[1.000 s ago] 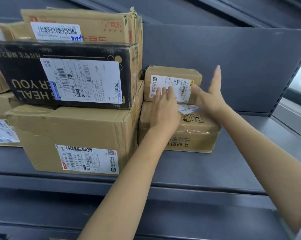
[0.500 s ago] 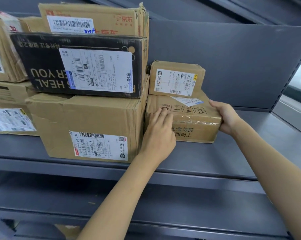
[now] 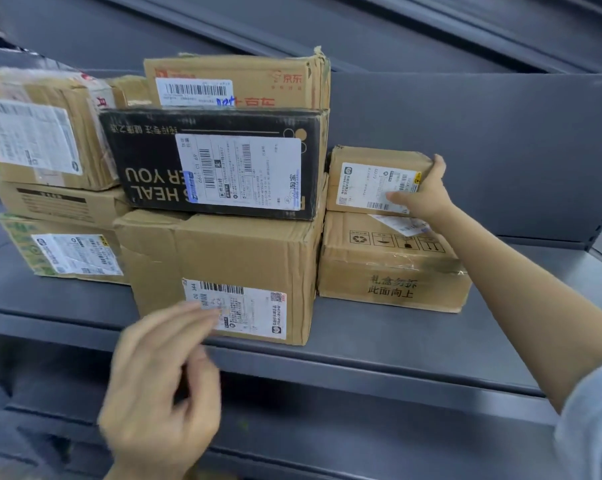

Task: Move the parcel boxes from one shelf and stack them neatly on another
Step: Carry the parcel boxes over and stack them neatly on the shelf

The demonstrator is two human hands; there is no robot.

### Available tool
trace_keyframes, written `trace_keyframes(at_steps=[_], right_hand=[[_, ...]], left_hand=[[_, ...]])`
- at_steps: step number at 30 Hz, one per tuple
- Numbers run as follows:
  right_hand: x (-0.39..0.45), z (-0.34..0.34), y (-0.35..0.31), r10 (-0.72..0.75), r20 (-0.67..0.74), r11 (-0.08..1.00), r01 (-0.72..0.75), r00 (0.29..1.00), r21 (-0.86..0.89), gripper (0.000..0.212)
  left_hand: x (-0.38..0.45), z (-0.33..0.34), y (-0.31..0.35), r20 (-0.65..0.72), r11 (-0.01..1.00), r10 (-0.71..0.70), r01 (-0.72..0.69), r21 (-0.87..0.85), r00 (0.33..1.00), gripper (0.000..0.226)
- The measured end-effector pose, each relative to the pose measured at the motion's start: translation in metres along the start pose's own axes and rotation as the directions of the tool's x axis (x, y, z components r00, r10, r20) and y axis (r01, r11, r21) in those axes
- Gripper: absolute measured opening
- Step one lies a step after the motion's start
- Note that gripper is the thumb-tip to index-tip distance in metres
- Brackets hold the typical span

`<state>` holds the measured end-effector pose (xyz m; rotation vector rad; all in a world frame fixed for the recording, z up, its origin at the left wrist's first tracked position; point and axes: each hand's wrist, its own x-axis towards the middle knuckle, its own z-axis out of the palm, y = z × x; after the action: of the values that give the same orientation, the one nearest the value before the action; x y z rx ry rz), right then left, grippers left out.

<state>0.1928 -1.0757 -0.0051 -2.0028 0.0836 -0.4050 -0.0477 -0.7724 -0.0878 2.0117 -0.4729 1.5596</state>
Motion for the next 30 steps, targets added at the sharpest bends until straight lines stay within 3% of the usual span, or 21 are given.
trace_keyframes(at_steps=[2,4,6,9,11,15,19,21,23,25,29,30], right_hand=[[0.003,0.003,0.0,-0.013,0.006,0.999,0.013,1.0,0.031,0.113],[0.003,-0.001,-0.003,0.006,0.061,0.998,-0.01,0.998,0.063,0.112],[0.003,-0.007,-0.006,0.013,0.067,0.994,-0.02,0.998,0.103,0.112],[0.002,-0.012,-0.008,-0.017,0.015,0.992,0.015,1.0,0.122,0.112],[-0.002,-0.014,-0.007,0.007,0.081,0.987,-0.02,0.997,0.158,0.106],[0.0,-0.017,-0.001,0.029,0.175,0.977,-0.065,0.984,0.203,0.09],[-0.002,-0.023,-0.009,0.06,0.22,0.977,-0.102,0.974,0.188,0.109],[-0.011,-0.021,-0.013,0.044,0.133,0.992,-0.059,0.99,0.111,0.114],[-0.027,-0.014,-0.017,-0.037,-0.003,0.999,0.038,0.999,0.031,0.101],[-0.056,-0.001,-0.021,-0.13,-0.014,0.991,0.13,0.991,0.01,0.095],[-0.12,0.034,-0.033,-0.233,0.194,0.969,0.212,0.953,0.124,0.082],[-0.132,0.044,-0.034,-0.265,0.261,0.963,0.241,0.928,0.121,0.09]], left_hand=[[-0.01,-0.015,-0.042,-0.1,0.973,-0.201,0.211,0.098,0.974,0.025],[-0.013,-0.019,-0.078,-0.146,0.9,-0.411,0.426,0.092,0.9,0.03],[-0.007,-0.012,-0.094,-0.108,0.799,-0.594,0.6,0.039,0.797,0.039],[0.004,0.005,-0.1,0.041,0.678,-0.735,0.734,0.039,0.677,0.054],[0.006,0.014,-0.102,0.15,0.641,-0.761,0.767,0.021,0.631,0.062],[0.002,0.026,-0.105,0.232,0.642,-0.743,0.767,-0.022,0.628,0.075],[0.004,0.027,-0.101,0.275,0.651,-0.726,0.759,-0.016,0.63,0.073],[0.006,0.021,-0.102,0.285,0.62,-0.745,0.783,-0.038,0.603,0.066],[0.005,0.014,-0.106,0.272,0.599,-0.762,0.799,-0.048,0.587,0.06],[0.002,0.009,-0.112,0.27,0.573,-0.777,0.817,-0.07,0.569,0.058],[-0.002,0.008,-0.116,0.353,0.559,-0.755,0.824,-0.093,0.553,0.056],[-0.002,0.009,-0.117,0.366,0.568,-0.748,0.819,-0.082,0.554,0.055]])
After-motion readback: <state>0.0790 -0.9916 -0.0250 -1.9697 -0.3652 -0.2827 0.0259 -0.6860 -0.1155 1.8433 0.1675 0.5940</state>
